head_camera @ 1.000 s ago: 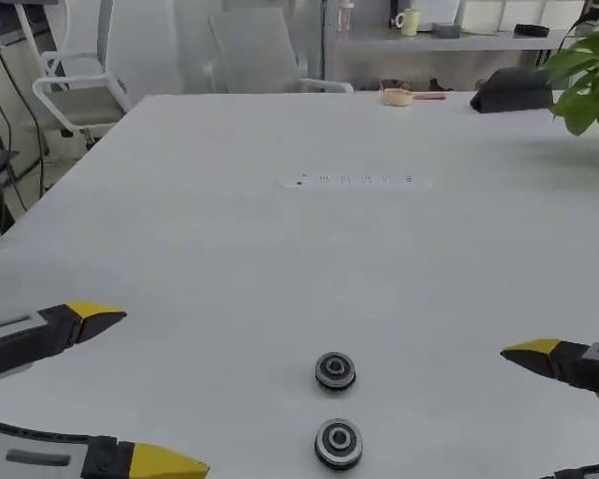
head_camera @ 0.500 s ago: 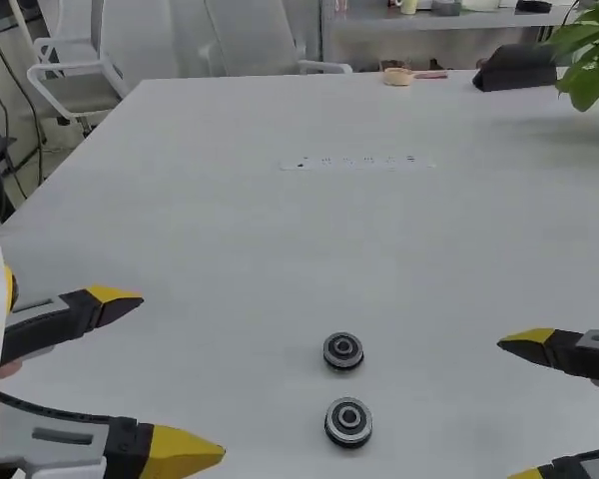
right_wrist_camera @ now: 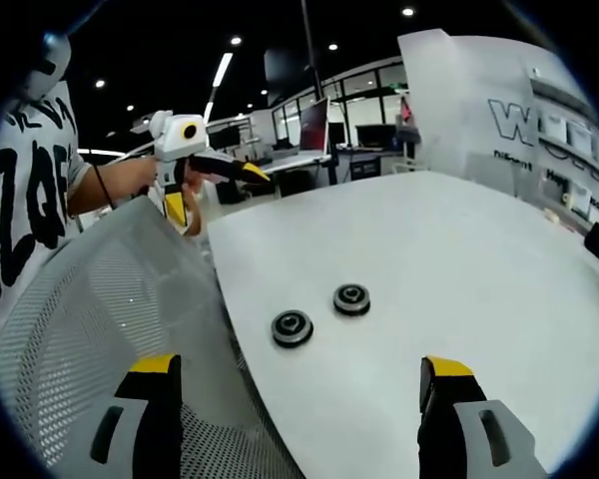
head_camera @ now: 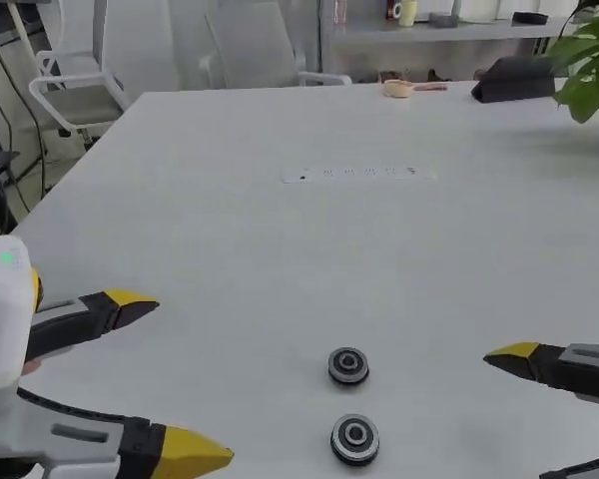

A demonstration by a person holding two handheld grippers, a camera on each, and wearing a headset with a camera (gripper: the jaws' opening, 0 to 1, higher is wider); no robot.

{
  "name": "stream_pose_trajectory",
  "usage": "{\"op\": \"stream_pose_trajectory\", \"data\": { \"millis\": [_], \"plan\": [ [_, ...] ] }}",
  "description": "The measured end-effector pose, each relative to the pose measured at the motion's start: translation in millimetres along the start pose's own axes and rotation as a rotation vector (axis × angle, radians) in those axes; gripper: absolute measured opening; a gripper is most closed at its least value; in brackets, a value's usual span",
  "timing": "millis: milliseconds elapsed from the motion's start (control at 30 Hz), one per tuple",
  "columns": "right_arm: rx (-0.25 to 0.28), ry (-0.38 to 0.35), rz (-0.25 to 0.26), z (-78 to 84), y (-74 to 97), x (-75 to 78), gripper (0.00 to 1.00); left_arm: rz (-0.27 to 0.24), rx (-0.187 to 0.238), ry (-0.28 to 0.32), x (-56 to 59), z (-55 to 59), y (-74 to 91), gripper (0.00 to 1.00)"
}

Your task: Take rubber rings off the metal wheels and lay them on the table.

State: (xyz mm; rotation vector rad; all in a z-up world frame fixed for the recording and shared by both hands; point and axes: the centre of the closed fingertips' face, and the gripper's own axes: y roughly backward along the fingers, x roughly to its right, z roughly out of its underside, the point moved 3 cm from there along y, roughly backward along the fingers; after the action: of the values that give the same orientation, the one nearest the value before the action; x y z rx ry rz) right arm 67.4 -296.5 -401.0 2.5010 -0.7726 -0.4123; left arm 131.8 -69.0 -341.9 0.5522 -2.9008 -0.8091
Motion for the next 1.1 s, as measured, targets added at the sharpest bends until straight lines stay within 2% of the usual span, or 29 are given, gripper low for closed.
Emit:
{"op": "stream_pose_trajectory", "data": {
  "millis": [200,467,533,767,1100],
  "plan": [
    [-0.001,0.009,-0.004,0.1,-1.5,2.4,0.99,0.011,-0.003,-0.004,-0.6,0.2,-3.7,0.93],
    [0.017,0.045,-0.042,-3.4,-15.3,3.3,0.99,0.061,-0.017,-0.023,1.5,3.9,-18.4,0.92],
    [0.015,0.047,-0.054,-3.0,-18.3,4.0,0.93,0.069,-0.023,-0.028,1.8,4.7,-21.1,0.92],
    [-0.002,0.076,-0.090,5.1,-32.4,6.2,0.89,0.108,-0.042,-0.050,1.5,8.8,-35.6,0.87],
    [-0.016,0.121,-0.130,13.2,-49.3,10.5,0.74,0.186,-0.068,-0.072,9.3,13.8,-60.7,0.82]
  ]
}}
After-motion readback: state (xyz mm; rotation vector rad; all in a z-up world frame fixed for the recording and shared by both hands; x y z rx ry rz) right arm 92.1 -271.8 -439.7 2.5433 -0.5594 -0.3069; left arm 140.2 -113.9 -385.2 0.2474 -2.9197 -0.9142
